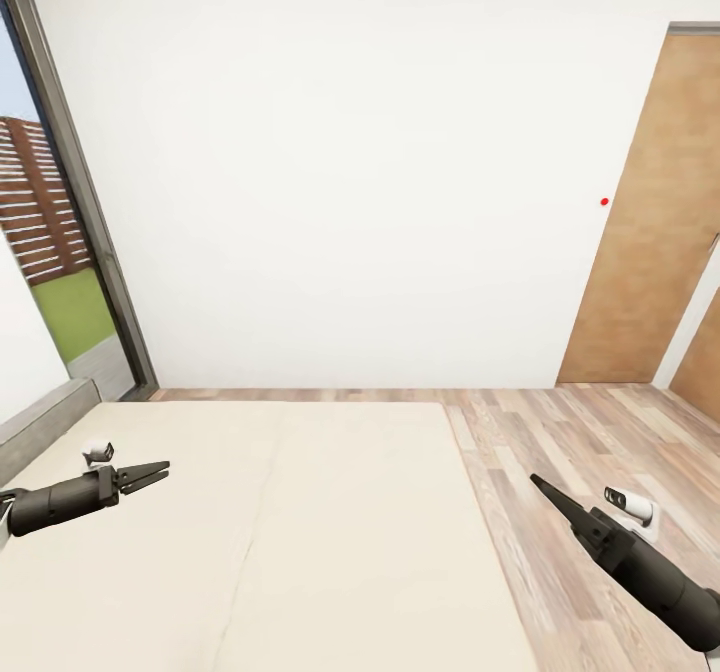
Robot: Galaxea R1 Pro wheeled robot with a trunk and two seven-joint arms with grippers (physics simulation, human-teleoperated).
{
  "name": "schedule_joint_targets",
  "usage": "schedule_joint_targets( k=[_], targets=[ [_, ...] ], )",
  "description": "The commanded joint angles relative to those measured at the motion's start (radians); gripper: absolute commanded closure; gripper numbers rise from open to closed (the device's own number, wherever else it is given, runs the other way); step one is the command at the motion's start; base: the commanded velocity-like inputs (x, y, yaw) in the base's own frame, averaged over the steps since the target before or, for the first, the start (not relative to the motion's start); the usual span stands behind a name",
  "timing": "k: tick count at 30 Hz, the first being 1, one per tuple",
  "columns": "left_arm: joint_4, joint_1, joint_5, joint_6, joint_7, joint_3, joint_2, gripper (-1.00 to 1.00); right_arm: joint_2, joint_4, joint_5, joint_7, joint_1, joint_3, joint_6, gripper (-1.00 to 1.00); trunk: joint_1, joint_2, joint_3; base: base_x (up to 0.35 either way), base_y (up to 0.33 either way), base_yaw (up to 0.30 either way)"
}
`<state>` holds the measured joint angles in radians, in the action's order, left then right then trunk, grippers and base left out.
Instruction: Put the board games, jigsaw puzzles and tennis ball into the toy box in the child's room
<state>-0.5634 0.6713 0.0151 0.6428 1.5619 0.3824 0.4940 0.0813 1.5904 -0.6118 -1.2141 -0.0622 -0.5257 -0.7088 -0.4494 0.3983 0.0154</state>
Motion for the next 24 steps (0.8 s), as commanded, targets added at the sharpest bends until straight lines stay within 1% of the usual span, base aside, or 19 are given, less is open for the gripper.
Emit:
schedule_joint_targets(
  k=[1, 24],
  targets=[
    [0.000, 0.001, 0.002, 0.011, 0.004, 0.001, 0.000, -1.00, 0.000, 0.000, -0.003, -0.001, -0.001, 0.000, -0.008, -1.00, -0.001, 0.002, 0.002, 0.000, 0.280, 0.000],
    [0.000, 0.001, 0.002, 0.009, 0.004, 0.001, 0.001, -1.00, 0.000, 0.000, -0.002, 0.001, -0.001, 0.004, -0.008, -1.00, -0.001, 0.002, 0.002, 0.000, 0.280, 0.000]
  ],
)
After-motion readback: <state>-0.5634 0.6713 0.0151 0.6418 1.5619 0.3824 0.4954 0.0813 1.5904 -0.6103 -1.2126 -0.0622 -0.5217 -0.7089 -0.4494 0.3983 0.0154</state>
